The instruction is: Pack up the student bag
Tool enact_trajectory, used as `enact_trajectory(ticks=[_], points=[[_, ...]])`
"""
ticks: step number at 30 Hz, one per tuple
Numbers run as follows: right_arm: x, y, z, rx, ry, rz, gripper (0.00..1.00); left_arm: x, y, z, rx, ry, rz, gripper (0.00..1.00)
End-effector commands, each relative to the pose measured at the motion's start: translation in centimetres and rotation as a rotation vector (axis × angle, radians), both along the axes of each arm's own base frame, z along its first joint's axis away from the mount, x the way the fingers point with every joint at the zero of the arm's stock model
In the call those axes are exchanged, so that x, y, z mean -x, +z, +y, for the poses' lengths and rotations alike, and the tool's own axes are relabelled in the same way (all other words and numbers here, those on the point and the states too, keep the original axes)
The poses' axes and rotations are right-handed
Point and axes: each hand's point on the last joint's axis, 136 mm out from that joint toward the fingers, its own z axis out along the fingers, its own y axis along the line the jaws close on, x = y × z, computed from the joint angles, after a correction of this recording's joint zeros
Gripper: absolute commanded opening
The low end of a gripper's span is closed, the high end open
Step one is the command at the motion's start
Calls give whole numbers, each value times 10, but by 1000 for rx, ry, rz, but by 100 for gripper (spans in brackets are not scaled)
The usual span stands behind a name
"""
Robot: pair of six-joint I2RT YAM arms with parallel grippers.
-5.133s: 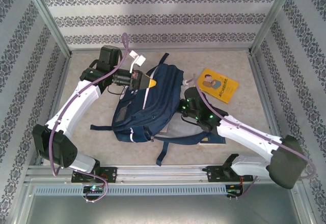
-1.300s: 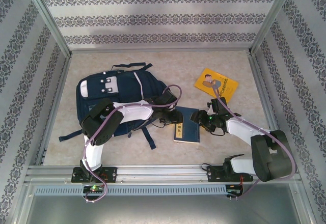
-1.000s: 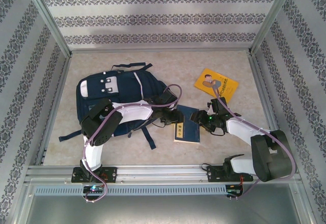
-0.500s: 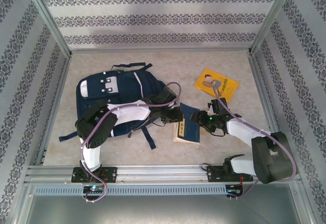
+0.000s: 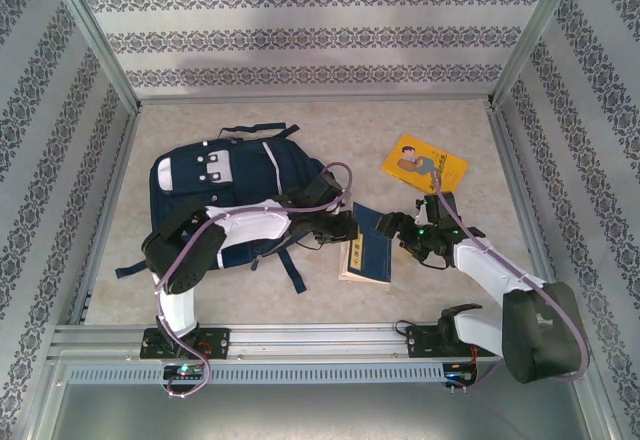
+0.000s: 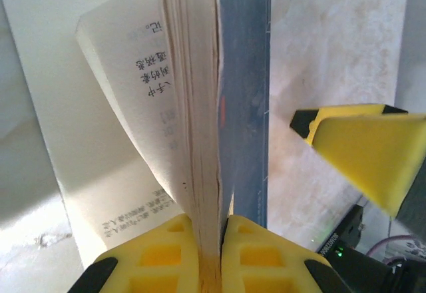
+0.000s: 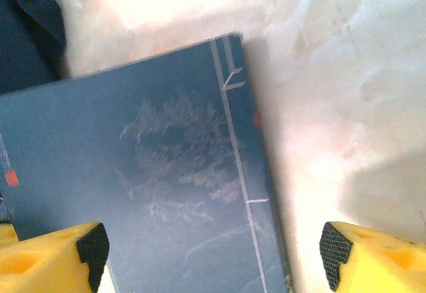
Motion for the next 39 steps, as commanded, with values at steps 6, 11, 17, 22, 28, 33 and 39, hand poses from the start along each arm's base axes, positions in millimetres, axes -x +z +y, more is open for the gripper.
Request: enact_trajectory(ticks=[6, 11, 17, 22, 28, 33, 39], points=[[5, 31, 7, -178, 29, -122, 96, -6, 89, -7, 337, -25, -128, 0], [7, 53, 26, -352, 85, -206, 96, -2, 105, -8, 380, -47, -142, 0], [9, 69, 30, -399, 96, -265, 80, -2, 103, -10, 387, -52, -133, 0], [8, 72, 25, -389, 56, -272, 44, -1, 94, -9, 365, -50, -122, 0], [8, 77, 21, -359, 43, -280, 1, -1, 81, 4, 275, -52, -133, 11], [14, 101, 17, -334, 42, -372, 0, -2, 82, 34, 226, -24, -178, 57], [25, 129, 27, -397, 76, -448, 0, 2, 103, 40, 275, -54, -215, 74]])
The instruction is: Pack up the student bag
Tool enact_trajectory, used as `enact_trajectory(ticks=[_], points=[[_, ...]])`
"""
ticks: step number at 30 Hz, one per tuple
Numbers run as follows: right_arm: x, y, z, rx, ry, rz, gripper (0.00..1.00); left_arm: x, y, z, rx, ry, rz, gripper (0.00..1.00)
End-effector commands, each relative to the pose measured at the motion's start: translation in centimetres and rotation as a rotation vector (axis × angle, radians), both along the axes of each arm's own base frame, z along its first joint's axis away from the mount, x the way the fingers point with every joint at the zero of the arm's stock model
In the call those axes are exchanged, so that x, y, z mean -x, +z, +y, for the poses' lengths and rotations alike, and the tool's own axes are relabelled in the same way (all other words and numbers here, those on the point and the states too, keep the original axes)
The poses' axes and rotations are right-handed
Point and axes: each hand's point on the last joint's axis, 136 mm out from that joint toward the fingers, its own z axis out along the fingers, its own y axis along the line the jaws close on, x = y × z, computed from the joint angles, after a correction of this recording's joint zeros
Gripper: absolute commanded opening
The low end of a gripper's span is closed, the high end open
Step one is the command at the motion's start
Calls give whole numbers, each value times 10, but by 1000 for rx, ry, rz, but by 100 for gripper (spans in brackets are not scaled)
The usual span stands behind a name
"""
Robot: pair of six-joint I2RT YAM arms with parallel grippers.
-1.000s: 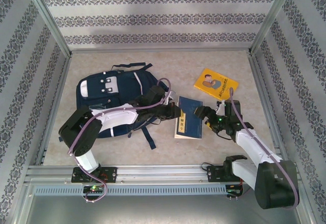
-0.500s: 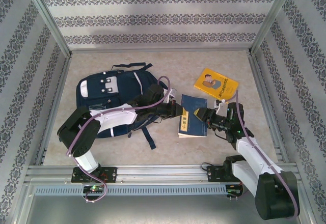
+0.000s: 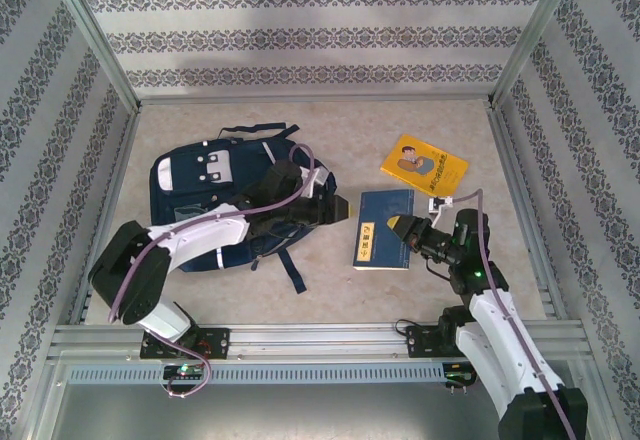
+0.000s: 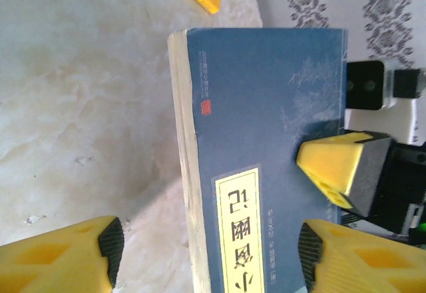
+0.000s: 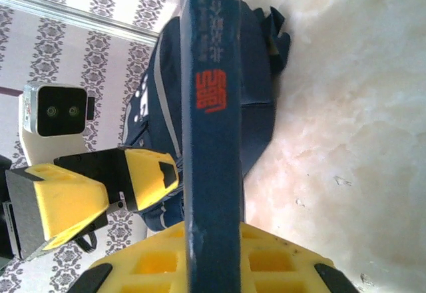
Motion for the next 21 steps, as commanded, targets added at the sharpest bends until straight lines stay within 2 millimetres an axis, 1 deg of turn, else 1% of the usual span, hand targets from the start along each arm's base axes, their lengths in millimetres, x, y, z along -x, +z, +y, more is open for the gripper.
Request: enact_trajectory(ticks=[1, 4, 5, 7, 8, 11, 15, 18, 21], points=[[4, 31, 9, -47, 37, -77, 0, 6, 14, 1, 45, -45, -43, 75], [9, 53, 17, -87, 78, -127, 0, 8, 31, -7, 140, -77, -47, 78], [11, 56, 19, -96, 90, -137, 0, 9, 35, -10, 161, -88, -41, 78], [14, 80, 22, -112, 107, -193, 0, 10, 38, -13, 185, -105, -32, 79], [16, 87, 24, -119, 116, -209, 0, 10, 41, -14, 198, -111, -34, 79], [20, 101, 27, -129, 127, -243, 0, 12, 50, -18, 241, -134, -40, 79], [24, 111, 31, -155, 143, -274, 0, 18, 65, -25, 329, -185, -29, 78], [25, 113, 34, -153, 155, -282, 0, 23, 76, -31, 398, -218, -17, 70], [23, 111, 32, -130, 139, -278, 0, 24, 84, -32, 455, -229, -18, 52]])
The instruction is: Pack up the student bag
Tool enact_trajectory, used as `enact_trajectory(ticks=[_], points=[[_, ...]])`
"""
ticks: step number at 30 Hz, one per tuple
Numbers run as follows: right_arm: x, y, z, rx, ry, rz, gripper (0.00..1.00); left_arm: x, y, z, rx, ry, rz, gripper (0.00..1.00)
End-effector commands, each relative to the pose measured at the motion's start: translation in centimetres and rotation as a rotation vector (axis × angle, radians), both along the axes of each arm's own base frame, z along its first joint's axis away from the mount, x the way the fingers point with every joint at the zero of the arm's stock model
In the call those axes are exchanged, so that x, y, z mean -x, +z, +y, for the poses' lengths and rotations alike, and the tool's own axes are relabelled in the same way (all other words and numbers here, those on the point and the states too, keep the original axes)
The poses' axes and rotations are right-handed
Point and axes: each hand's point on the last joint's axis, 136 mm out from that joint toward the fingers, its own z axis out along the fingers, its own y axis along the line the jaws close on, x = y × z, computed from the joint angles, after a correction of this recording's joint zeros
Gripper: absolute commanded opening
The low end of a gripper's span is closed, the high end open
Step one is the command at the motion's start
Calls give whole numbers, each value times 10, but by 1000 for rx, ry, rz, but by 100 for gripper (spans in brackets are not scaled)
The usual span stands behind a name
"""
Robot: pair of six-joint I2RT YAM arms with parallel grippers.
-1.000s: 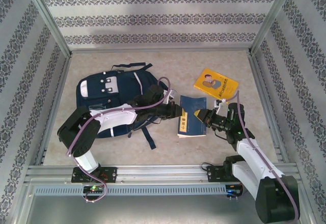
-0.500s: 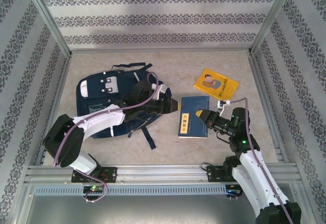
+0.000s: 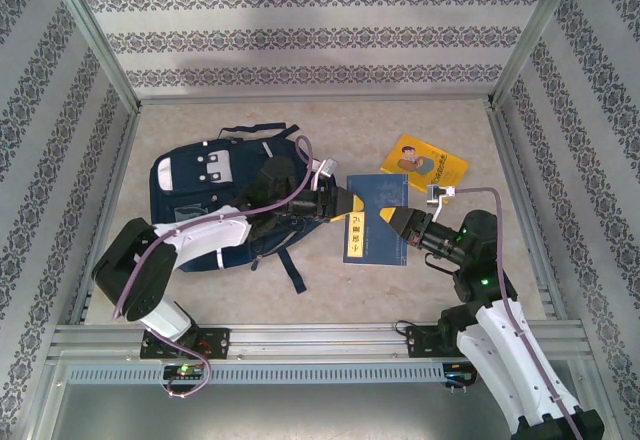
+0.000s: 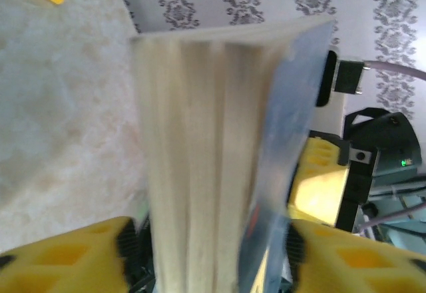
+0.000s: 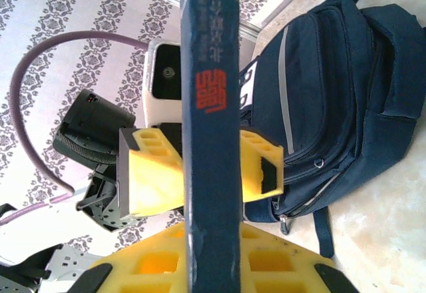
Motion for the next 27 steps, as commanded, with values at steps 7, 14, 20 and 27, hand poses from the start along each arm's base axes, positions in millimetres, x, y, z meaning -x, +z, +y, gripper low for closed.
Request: enact_trajectory(ticks=[7, 14, 20, 27], points=[[-3, 19, -8, 36, -70, -68, 0, 10, 28, -1, 159, -47, -39, 18], [-6, 4, -19, 103, -146, -28, 32, 10, 42, 1, 208, -33, -55, 0], [-4, -2, -54, 148, -365, -17, 85, -10, 48, 31, 167, 246, -110, 0], [-6, -12, -43, -87, -363, 7, 95, -35, 66, 84, 263, 624, -43, 0]])
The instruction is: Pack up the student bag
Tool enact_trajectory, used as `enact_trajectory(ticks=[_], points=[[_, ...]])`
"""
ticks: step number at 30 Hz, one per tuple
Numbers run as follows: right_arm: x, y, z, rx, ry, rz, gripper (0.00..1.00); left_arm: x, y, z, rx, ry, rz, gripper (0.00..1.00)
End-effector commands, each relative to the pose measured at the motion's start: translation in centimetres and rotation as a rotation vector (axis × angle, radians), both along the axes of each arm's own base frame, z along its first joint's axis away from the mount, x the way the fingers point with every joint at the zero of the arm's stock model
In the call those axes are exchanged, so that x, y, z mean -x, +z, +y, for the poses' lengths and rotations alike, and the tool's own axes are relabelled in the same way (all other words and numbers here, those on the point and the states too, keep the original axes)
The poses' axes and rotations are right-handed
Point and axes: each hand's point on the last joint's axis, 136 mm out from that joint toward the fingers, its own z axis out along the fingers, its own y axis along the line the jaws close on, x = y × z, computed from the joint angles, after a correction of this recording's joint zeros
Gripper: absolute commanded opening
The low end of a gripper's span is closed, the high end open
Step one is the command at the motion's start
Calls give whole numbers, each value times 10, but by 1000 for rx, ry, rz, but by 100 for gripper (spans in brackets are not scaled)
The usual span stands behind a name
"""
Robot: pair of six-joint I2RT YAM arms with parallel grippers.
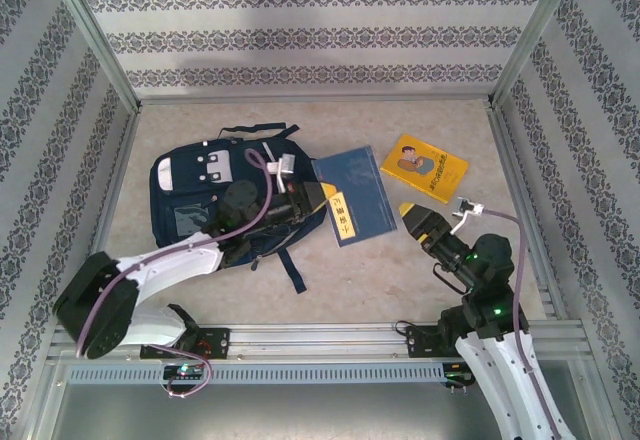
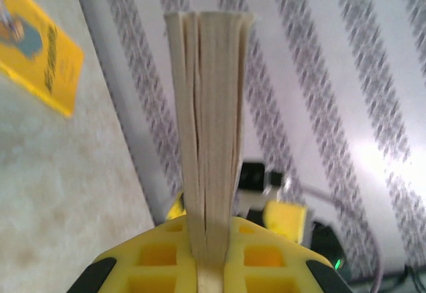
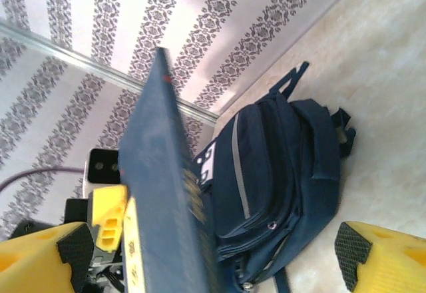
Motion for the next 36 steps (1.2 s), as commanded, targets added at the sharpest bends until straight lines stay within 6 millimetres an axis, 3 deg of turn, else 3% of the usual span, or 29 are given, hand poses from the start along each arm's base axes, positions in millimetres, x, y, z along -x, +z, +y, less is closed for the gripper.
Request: enact_trajectory(ticks=[1, 8, 22, 23, 32, 34, 36], points=[[-6, -5, 2, -122, -36, 10, 96, -21, 21, 25, 109, 210, 11, 0], [-5, 15, 15, -171, -38, -72, 98, -24, 18, 28, 158, 264, 87, 0], [-20, 39, 74, -161, 100, -85, 91, -24, 13, 21, 161, 266, 122, 0], [-21, 51, 77, -177, 104, -104, 89, -25, 11, 21, 158, 268, 123, 0], [-38, 72, 99, -221, 118, -100, 67, -25, 9, 17, 158, 261, 136, 0], [-41, 73, 101, -224, 118, -99, 56, -24, 7, 16, 155, 259, 142, 0], [-43, 71, 100, -220, 104, -94, 37, -24, 4, 16, 150, 261, 148, 0]])
